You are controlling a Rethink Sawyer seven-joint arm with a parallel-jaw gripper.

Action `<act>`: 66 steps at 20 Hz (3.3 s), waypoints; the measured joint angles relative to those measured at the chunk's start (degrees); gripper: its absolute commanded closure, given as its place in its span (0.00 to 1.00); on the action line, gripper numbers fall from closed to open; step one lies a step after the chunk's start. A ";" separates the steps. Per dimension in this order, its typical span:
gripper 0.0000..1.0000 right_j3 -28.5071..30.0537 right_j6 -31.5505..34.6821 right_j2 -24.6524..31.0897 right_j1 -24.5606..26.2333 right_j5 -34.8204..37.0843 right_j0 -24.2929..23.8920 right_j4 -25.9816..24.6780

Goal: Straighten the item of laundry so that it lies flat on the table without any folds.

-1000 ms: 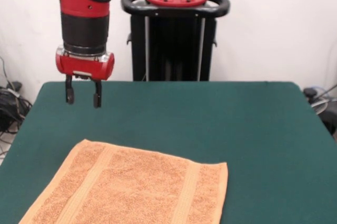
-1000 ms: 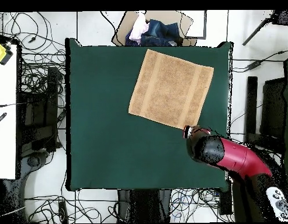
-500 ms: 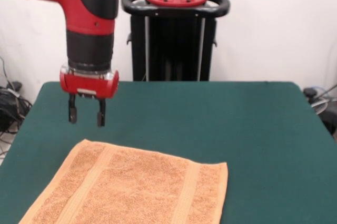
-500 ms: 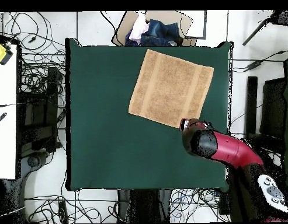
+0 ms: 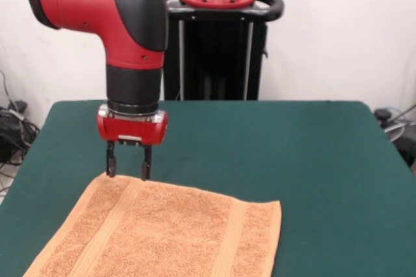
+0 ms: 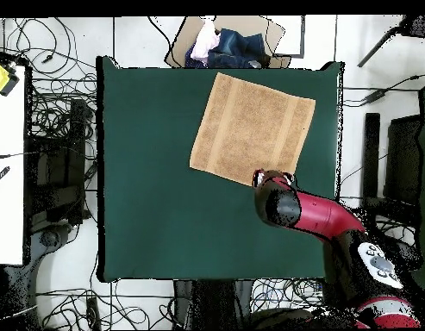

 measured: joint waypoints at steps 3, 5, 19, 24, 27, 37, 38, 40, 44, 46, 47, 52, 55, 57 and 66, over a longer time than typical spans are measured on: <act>0.00 -0.02 0.00 -0.04 0.05 0.00 0.41 0.06; 0.00 -0.02 0.00 -0.12 -0.28 0.00 0.80 0.28; 0.00 -0.17 0.00 -0.40 -5.45 2.38 3.20 2.62; 0.00 -1.77 0.00 -0.41 -4.67 3.31 3.69 3.21; 0.00 -2.93 0.00 -0.43 -2.86 3.31 3.69 3.26; 0.00 -5.27 0.00 -0.49 3.54 3.31 4.50 3.30; 0.00 -5.37 0.00 -0.51 3.77 3.31 4.64 3.30; 0.00 -5.68 0.00 -0.56 4.48 3.30 5.20 3.31; 0.00 -6.31 0.00 -0.56 5.49 3.30 6.13 3.31; 0.00 -6.79 0.00 -0.59 6.06 3.31 6.48 3.32; 0.00 -7.12 0.00 -0.59 6.42 3.31 6.61 3.42; 0.00 -10.42 0.00 -0.57 10.02 3.43 6.86 4.09; 0.00 -10.86 0.00 -0.73 9.98 3.87 7.08 4.29; 0.00 -11.16 0.00 -1.03 10.03 4.21 7.43 4.33; 0.00 -12.13 0.00 -3.04 10.22 4.51 9.60 4.38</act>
